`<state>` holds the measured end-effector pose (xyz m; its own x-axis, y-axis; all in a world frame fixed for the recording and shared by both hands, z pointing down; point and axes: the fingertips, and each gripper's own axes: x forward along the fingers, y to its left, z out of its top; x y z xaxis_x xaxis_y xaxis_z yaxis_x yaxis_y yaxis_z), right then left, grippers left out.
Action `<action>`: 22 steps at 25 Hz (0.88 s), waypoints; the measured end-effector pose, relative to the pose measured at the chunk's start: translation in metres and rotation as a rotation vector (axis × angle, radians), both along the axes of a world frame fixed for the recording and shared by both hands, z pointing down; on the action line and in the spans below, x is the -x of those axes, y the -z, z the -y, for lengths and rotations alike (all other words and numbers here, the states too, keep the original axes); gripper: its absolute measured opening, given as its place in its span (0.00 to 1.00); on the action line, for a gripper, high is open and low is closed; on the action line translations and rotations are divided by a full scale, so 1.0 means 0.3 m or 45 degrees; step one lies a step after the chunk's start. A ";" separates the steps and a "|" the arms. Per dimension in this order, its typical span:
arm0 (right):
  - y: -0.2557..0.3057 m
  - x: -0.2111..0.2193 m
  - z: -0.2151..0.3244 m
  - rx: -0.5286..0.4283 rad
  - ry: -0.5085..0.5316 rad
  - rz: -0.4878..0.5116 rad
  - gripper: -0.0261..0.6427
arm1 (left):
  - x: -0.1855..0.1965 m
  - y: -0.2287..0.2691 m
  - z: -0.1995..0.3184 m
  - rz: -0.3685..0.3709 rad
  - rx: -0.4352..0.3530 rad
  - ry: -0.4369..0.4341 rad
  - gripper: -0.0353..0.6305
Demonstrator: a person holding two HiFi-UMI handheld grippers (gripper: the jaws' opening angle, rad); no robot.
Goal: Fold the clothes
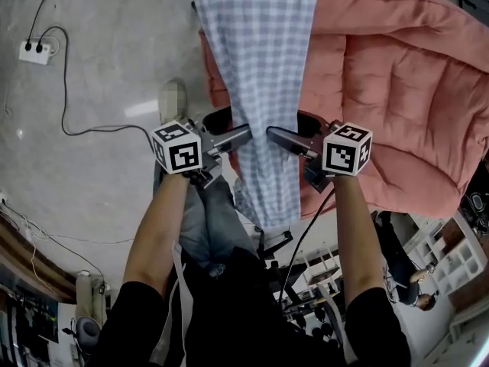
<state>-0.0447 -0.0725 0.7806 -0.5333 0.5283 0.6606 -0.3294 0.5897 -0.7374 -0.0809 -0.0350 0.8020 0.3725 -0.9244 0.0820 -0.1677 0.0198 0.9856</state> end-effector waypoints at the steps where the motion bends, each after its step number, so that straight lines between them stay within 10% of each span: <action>1: 0.003 0.001 -0.010 0.027 0.001 0.009 0.55 | -0.007 0.004 0.007 -0.019 -0.008 -0.002 0.58; 12: 0.195 0.005 -0.014 0.168 0.003 0.141 0.14 | -0.030 0.215 -0.014 -0.205 -0.177 0.031 0.11; 22: 0.244 0.001 -0.018 0.331 -0.010 0.300 0.08 | 0.035 0.244 -0.139 -0.150 -0.234 0.085 0.08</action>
<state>-0.0448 -0.0670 0.7073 -0.6598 0.6582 0.3625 -0.1359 0.3700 -0.9190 -0.0913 0.0067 0.7289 0.3074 -0.9426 -0.1307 -0.0558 -0.1549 0.9863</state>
